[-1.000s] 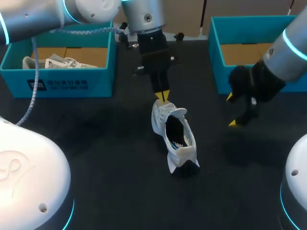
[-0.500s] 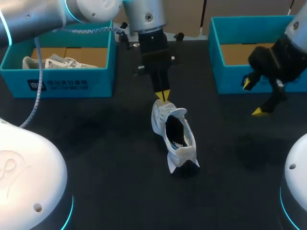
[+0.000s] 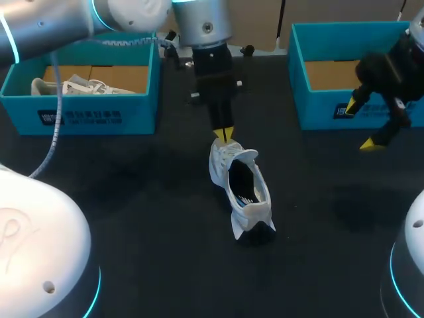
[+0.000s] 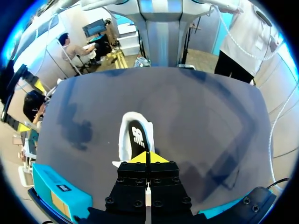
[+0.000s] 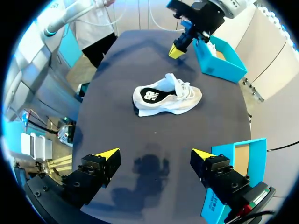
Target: Take the shoe out of the shoebox, open the shoe tongue, remove and reinsert the insole, then place the shoe into the shoebox
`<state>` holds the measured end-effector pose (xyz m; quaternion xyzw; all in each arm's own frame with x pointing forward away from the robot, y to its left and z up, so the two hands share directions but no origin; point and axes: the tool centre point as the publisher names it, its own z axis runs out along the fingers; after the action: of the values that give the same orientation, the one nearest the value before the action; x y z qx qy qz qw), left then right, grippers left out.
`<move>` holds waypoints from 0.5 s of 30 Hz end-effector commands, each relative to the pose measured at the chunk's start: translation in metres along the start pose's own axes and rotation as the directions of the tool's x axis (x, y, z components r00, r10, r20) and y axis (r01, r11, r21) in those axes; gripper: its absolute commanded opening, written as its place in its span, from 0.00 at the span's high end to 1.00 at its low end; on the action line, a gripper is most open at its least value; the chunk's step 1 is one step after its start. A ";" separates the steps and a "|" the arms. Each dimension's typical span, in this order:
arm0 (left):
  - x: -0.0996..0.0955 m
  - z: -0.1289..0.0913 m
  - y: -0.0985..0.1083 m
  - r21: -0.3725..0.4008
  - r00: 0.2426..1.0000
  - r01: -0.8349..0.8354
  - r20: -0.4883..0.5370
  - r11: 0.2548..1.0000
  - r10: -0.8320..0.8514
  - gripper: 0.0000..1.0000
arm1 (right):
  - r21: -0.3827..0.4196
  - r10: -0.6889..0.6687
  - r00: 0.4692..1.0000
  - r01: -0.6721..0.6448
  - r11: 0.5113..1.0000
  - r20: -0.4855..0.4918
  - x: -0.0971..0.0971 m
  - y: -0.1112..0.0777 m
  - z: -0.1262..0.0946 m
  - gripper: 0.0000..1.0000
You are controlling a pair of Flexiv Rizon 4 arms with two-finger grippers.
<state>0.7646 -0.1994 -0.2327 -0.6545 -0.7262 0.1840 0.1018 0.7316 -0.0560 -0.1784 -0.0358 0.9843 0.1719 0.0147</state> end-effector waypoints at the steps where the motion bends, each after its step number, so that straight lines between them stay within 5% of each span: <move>1: -0.012 0.009 0.000 -0.020 0.999 0.000 -0.042 1.000 -0.001 1.00 | 0.001 0.000 1.000 0.000 1.000 0.003 0.002 0.000 0.000 0.00; 15: -0.029 0.065 0.001 -0.118 0.993 -0.021 -0.114 0.993 0.007 1.00 | 0.001 0.000 1.000 0.000 1.000 0.003 0.002 0.000 0.000 0.00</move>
<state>0.7509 -0.2278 -0.2798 -0.6742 -0.7223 0.1128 0.1044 0.7300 -0.0564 -0.1782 -0.0358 0.9842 0.1724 0.0159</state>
